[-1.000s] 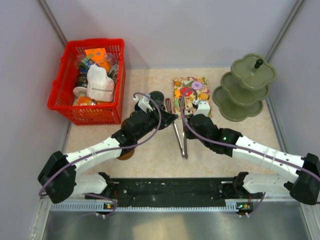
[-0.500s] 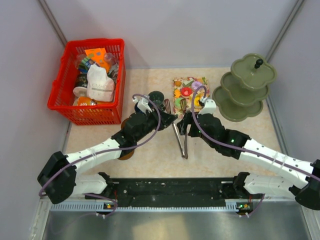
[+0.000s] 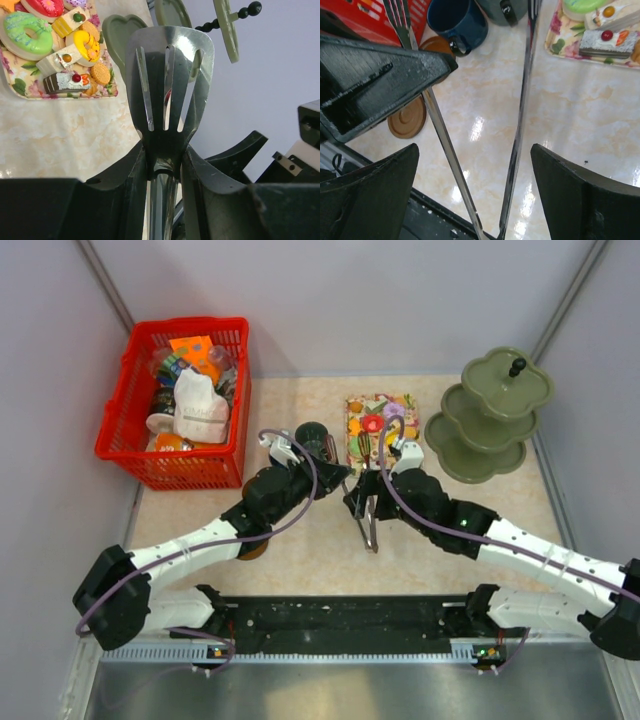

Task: Serve the afternoon tea
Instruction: Pick up the clamp from the center of the board.

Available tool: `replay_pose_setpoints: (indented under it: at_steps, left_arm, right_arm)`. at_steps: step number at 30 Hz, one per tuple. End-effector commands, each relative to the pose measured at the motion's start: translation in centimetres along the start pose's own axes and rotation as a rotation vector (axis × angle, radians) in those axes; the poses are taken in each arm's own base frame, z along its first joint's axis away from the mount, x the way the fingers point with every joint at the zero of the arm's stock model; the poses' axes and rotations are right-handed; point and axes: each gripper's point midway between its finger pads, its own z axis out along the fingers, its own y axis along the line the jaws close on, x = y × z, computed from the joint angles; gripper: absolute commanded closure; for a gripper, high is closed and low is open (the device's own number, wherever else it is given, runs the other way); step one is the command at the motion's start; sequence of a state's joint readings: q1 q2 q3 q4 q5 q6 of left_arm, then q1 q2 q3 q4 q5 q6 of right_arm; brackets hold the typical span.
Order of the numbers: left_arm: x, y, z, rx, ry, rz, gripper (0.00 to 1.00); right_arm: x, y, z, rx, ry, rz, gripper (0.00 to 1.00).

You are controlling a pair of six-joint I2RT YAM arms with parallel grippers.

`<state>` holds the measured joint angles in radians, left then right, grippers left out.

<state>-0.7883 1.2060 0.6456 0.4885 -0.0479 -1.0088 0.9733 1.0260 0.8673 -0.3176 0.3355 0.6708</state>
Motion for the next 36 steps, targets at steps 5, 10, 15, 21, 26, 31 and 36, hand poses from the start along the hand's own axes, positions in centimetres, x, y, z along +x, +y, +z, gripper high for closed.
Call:
replay_pose_setpoints:
  at_steps: [5, 10, 15, 21, 26, 31, 36]
  left_arm:
    - [-2.0, -3.4, -0.4, 0.121, -0.078, -0.094, 1.00]
    - [-1.9, -3.9, -0.5, 0.146, -0.068, -0.121, 1.00]
    - [-1.6, -3.7, -0.5, 0.142, -0.057, -0.135, 1.00]
    - [-1.3, -3.6, -0.1, 0.131, -0.041, -0.133, 1.00]
    - [-1.2, -3.4, 0.1, 0.106, -0.030, -0.119, 1.00]
    - [-1.0, -3.3, 0.3, 0.094, -0.011, -0.107, 1.00]
    - [-0.9, -3.4, 0.5, 0.078, 0.004, -0.100, 1.00]
  right_arm:
    - [1.8, 1.8, 1.5, -0.071, 0.069, -0.053, 0.13]
    - [1.8, 1.6, 2.1, -0.055, 0.065, -0.068, 0.21]
    - [1.6, 1.6, 2.0, -0.058, 0.056, -0.076, 0.29]
    - [1.6, 1.6, 2.2, -0.055, 0.057, -0.089, 0.38]
    - [1.4, 1.7, 2.2, -0.054, 0.057, -0.101, 0.41]
    - [1.5, 1.5, 2.3, -0.044, 0.066, -0.121, 0.42]
    - [1.6, 1.8, 2.4, -0.052, 0.076, -0.136, 0.43]
